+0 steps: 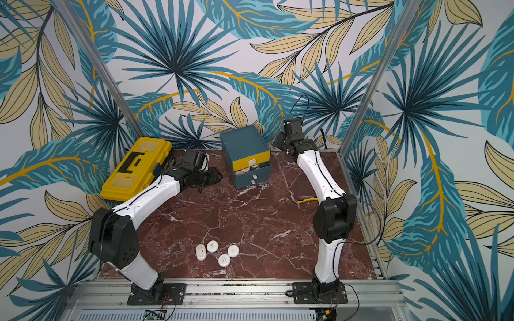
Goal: Put the bluetooth earphones in the drawer according to color
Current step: Adjust the storage box at the center of the board.
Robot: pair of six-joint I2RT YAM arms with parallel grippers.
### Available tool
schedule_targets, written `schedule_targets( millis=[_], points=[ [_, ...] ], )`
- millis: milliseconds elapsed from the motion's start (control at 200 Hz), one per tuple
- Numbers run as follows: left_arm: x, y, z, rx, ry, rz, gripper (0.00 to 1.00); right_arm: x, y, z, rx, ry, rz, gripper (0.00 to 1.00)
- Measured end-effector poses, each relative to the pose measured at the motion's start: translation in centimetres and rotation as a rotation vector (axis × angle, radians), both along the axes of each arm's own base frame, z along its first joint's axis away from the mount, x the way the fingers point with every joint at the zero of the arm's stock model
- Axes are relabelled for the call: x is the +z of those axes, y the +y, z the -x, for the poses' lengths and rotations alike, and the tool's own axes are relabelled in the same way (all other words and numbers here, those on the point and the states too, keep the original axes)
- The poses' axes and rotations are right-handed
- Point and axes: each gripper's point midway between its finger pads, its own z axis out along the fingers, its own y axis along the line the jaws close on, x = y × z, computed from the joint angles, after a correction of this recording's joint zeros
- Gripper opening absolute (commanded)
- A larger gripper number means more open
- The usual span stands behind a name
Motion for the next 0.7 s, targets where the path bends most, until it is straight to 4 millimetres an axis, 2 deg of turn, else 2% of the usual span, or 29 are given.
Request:
schedule_targets(
  millis=[80, 150, 265, 330, 396, 536, 616, 701],
  points=[
    [-0.2, -1.3, -2.1, 0.006, -0.006, 0.087, 0.52, -2.8, -0.5, -3.3, -0.001, 0.037, -0.108, 0.14],
    [0.0, -2.5, -3.6, 0.000, -0.020, 0.150, 0.53, -4.9, 0.2, -5.6, 0.025, 0.055, -0.208, 0.13],
    [0.0, -3.7, -5.0, -0.001, -0.025, 0.216, 0.53, -7.2, 3.3, -8.2, 0.106, 0.073, -0.373, 0.11],
    [-0.2, -4.0, -5.5, 0.001, -0.020, 0.236, 0.53, -8.0, 5.0, -8.9, 0.151, 0.081, -0.453, 0.10],
    [-0.6, -4.0, -5.6, 0.007, -0.009, 0.245, 0.53, -8.8, 6.3, -9.0, 0.182, 0.102, -0.525, 0.09],
    [-1.1, -3.8, -5.8, 0.013, 0.004, 0.251, 0.54, -9.9, 7.0, -8.1, 0.231, 0.146, -0.597, 0.10],
    [-1.3, -3.3, -5.8, 0.020, 0.013, 0.245, 0.56, -10.9, 7.1, -6.4, 0.247, 0.190, -0.616, 0.10],
    [-1.5, -2.6, -5.8, 0.027, 0.020, 0.232, 0.57, -11.7, 7.2, -3.8, 0.265, 0.246, -0.623, 0.10]
  ],
)
